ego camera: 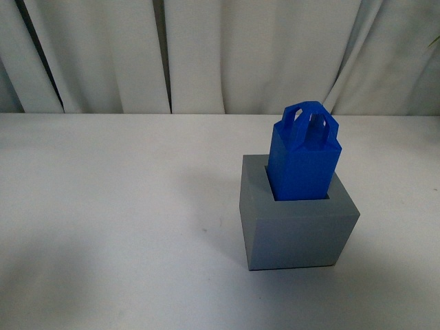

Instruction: Insert blue part into gray base

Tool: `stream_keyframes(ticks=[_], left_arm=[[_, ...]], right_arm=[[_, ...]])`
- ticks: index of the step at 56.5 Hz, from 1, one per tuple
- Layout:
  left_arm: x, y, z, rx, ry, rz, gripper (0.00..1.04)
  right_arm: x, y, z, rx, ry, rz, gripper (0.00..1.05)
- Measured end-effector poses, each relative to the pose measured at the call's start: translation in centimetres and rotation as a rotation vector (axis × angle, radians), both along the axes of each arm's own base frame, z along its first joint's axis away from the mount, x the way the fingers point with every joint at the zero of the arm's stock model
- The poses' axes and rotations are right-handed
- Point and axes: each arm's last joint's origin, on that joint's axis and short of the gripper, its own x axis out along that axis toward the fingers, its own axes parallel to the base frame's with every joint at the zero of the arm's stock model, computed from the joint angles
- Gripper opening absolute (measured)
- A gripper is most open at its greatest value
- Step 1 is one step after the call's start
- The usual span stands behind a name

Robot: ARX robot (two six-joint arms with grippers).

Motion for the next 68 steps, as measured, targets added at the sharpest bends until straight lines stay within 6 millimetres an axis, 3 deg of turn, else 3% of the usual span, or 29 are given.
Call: stream_keyframes(ticks=[11, 68], left_arm=[[0.0, 0.0, 0.0, 0.0, 0.0, 0.0, 0.99], [0.0, 0.0, 0.0, 0.0, 0.0, 0.0, 0.99]], right_arm=[[-0.9, 0.0, -1.0, 0.001, -0.006, 0.0, 0.02], [-3.8, 0.0, -1.2, 0.002, -0.004, 0.002, 0.02]])
